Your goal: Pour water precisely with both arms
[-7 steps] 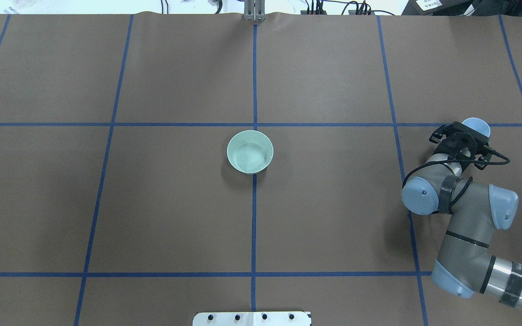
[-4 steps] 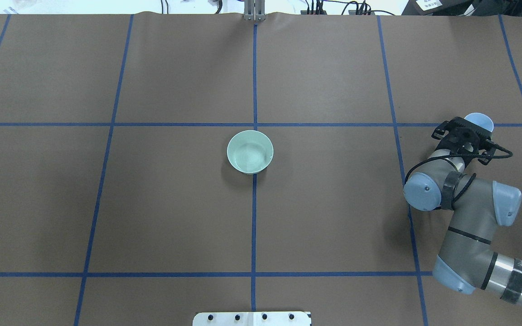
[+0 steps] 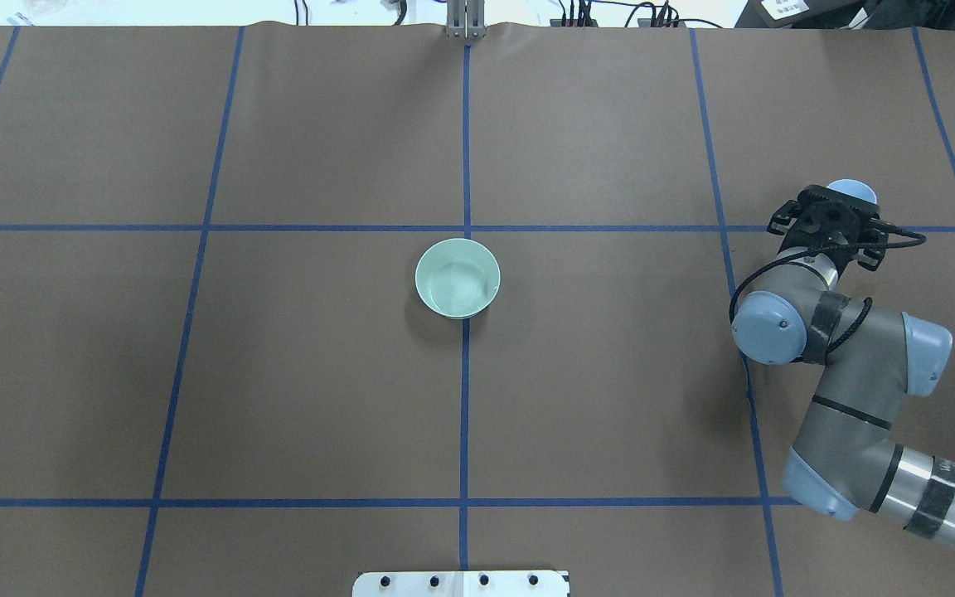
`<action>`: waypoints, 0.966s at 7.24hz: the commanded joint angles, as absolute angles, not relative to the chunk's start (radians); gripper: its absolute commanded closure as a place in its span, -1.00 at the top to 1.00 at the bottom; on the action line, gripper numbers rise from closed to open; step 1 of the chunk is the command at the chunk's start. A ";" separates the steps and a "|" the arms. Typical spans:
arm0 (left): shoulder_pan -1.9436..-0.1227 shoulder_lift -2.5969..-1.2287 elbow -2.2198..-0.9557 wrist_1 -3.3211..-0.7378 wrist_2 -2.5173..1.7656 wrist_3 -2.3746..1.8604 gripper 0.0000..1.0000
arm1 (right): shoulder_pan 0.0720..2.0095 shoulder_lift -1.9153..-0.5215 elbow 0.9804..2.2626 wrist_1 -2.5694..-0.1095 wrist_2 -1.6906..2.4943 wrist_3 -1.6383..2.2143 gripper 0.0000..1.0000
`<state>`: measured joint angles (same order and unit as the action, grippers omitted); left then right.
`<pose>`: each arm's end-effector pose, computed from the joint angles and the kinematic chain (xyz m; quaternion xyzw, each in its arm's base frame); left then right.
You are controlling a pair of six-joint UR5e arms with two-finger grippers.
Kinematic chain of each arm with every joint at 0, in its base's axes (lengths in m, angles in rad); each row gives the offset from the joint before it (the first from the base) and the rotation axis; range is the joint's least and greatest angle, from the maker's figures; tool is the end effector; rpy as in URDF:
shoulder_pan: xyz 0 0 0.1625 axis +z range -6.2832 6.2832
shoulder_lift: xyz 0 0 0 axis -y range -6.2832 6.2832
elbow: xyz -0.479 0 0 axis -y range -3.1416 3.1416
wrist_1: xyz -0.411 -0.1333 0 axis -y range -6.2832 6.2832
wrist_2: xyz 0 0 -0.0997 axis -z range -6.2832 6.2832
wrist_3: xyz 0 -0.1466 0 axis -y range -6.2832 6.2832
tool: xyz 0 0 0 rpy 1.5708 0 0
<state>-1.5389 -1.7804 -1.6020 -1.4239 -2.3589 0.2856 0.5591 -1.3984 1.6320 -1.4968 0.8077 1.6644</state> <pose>-0.0100 -0.6084 0.6266 0.0915 0.3749 0.1636 0.9079 -0.3919 -0.5220 0.6100 0.3908 -0.0535 0.3481 0.8504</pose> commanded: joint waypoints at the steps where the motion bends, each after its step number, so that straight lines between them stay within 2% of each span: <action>1: -1.540 -1.779 -1.603 -1.425 -2.359 0.275 1.00 | 0.564 -1.422 1.628 -1.173 0.845 1.411 -1.00; 7: -1.539 -1.779 -1.603 -1.425 -2.359 0.273 1.00 | 0.552 -1.419 1.621 -0.604 1.093 0.832 -1.00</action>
